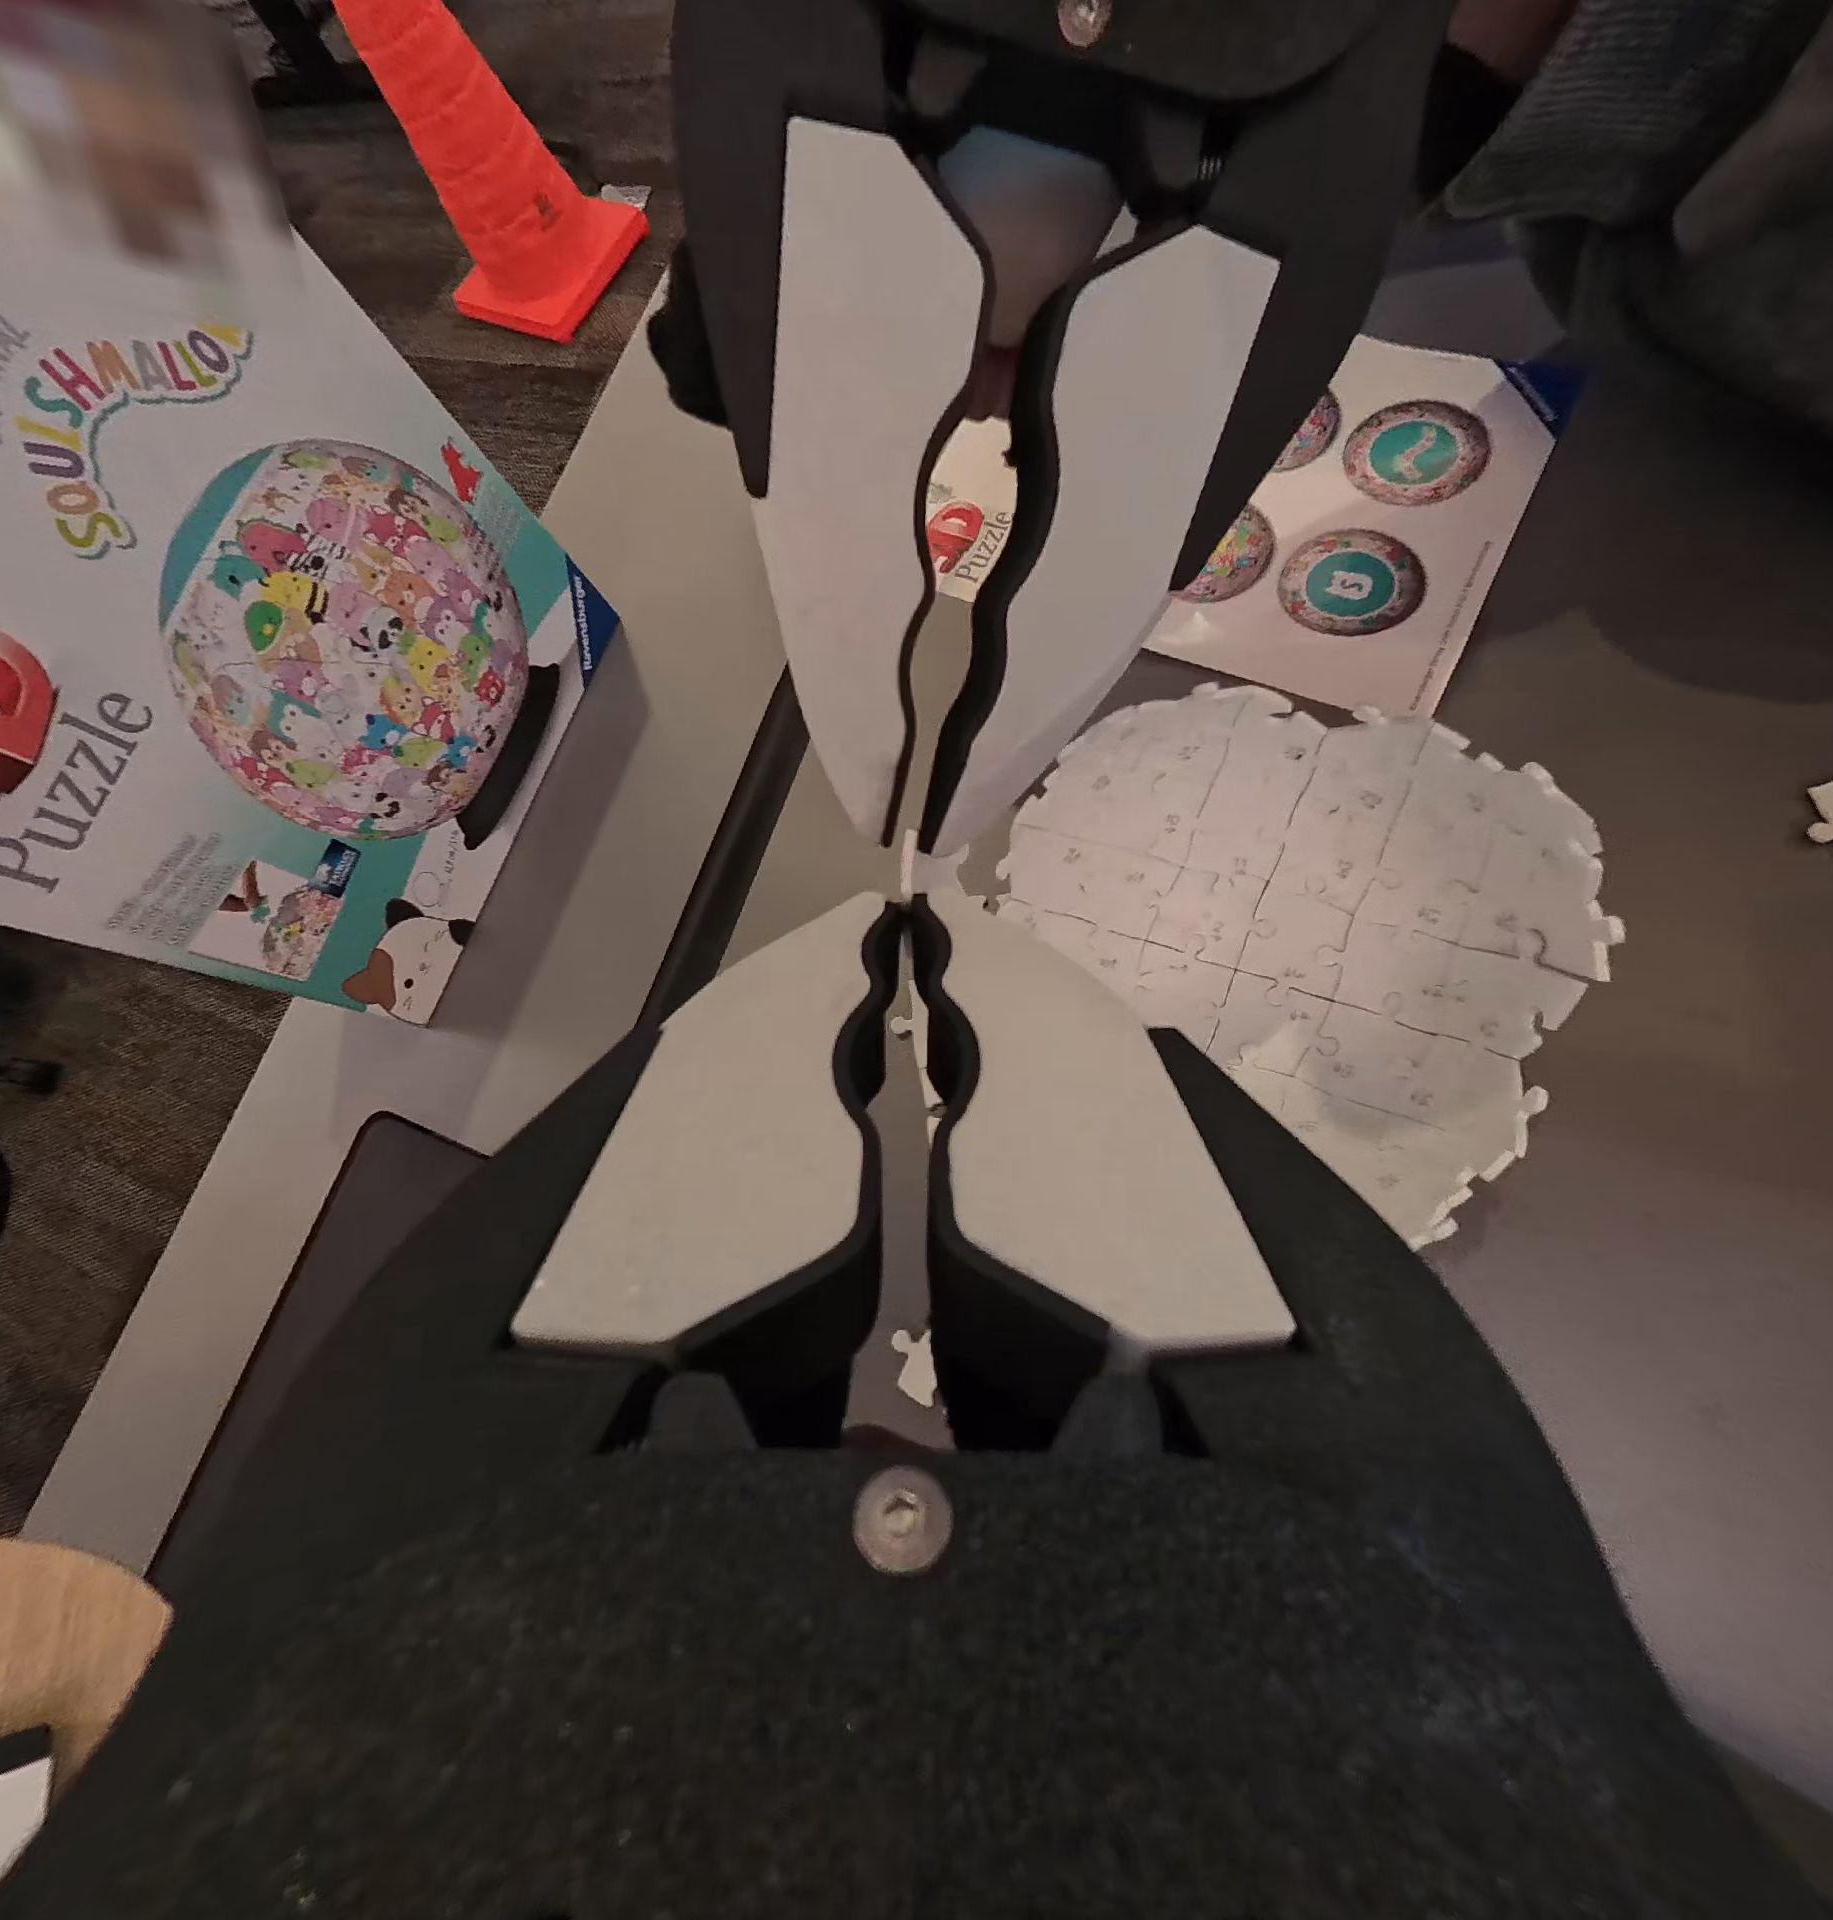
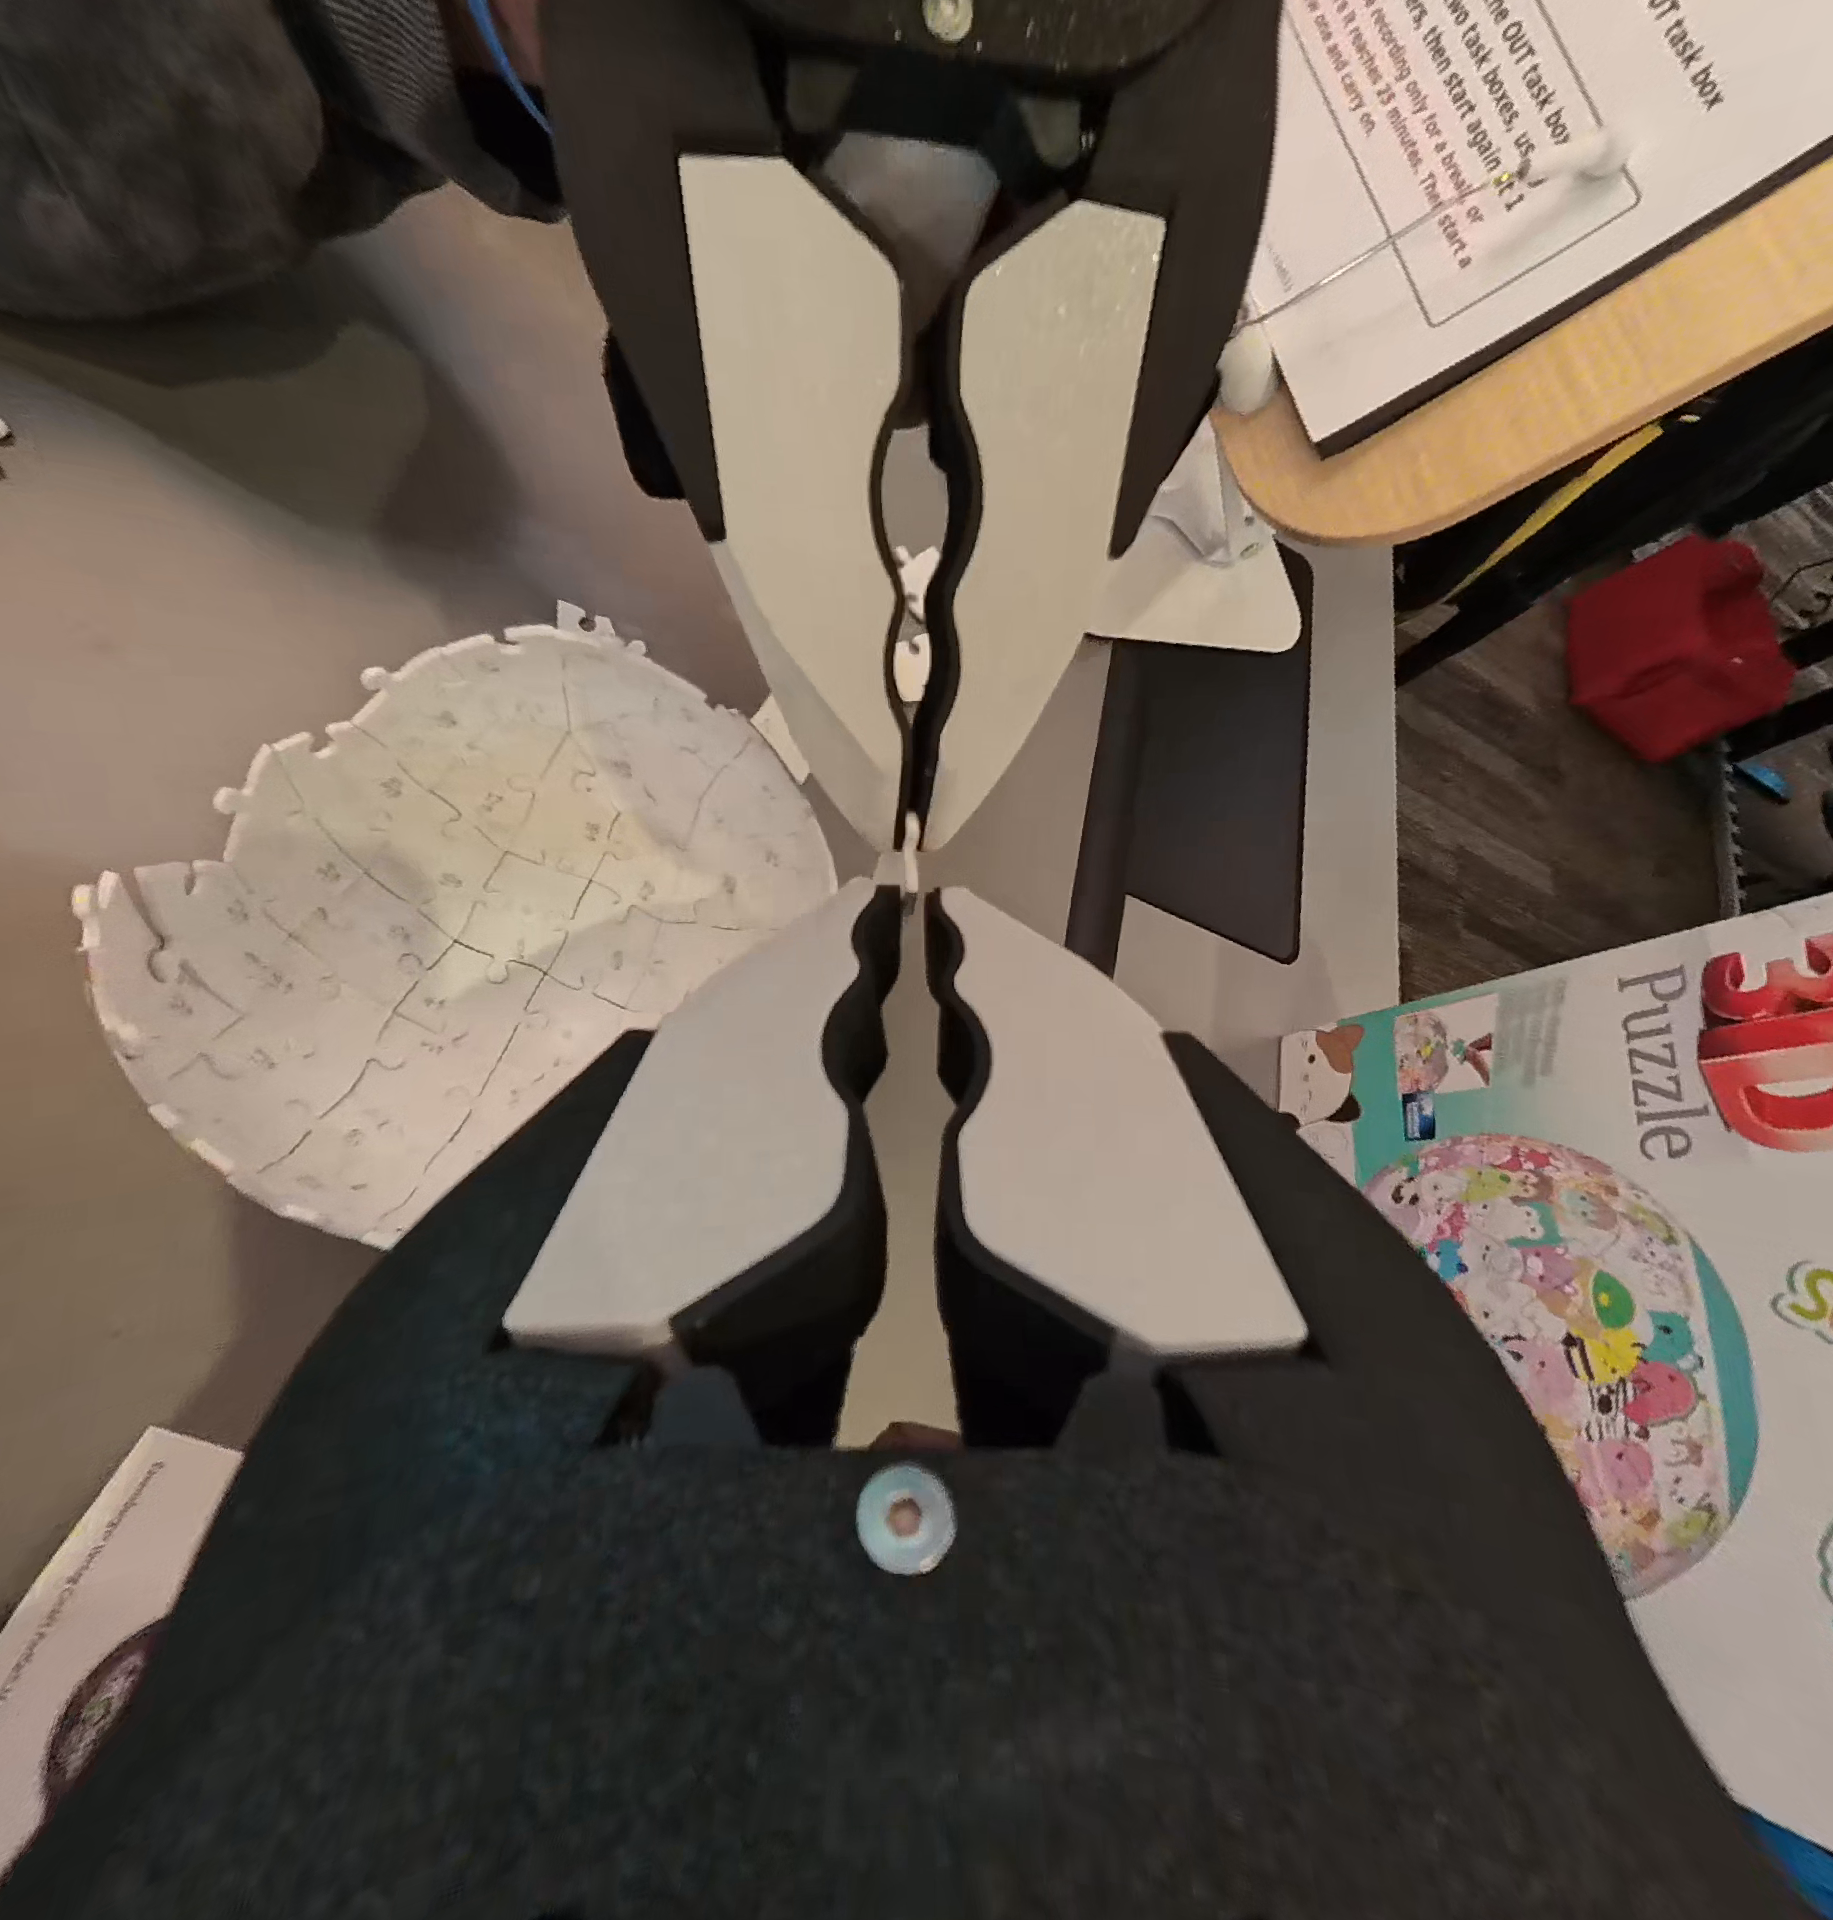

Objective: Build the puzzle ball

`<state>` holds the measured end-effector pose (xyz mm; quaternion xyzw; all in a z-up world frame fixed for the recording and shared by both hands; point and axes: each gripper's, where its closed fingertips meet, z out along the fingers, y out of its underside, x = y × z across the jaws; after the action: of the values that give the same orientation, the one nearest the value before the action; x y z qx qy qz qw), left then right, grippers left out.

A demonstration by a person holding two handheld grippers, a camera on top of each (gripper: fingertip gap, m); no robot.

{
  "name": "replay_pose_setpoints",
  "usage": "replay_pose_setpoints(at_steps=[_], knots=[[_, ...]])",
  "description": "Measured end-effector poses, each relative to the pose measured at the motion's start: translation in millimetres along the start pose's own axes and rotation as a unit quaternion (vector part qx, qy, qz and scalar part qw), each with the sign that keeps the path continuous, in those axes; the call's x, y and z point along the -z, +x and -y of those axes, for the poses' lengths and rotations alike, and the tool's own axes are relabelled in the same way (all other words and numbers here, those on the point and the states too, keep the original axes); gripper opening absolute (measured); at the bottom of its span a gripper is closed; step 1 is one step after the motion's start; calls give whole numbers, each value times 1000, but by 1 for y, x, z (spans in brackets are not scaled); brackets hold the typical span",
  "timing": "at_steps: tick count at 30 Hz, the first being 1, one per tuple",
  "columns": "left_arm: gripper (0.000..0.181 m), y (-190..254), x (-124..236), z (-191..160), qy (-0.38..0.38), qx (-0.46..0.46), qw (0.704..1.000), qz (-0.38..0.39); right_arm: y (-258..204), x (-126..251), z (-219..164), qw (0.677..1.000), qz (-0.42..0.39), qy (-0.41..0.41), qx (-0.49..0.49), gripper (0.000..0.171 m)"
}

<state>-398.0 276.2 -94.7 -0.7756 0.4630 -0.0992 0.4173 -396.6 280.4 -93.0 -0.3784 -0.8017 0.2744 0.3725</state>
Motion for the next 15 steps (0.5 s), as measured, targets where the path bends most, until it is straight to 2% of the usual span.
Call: replay_pose_setpoints(at_steps=[4, 7, 11, 13, 15], knots=[[1, -1, -1, -1, 0, 3, 1000, 3, 1, -1, -1, 1000, 12, -1, -4, 2], [3, -4, 2, 2, 25, 27, 999, -3, 6, 1, 1, 999, -9, -4, 35, 2], [10, -14, 12, -2, 84, 144, 983, -77, 3, 2, 3, 992, -41, -5, 121, 2], [10, -20, 10, -17, 81, 207, 968, -112, -1, 0, -2, 990, -38, -13, 135, 2], [9, -21, 0, -36, 58, 229, 964, -122, -5, -5, -5, 991, -24, -14, 130, 2]])
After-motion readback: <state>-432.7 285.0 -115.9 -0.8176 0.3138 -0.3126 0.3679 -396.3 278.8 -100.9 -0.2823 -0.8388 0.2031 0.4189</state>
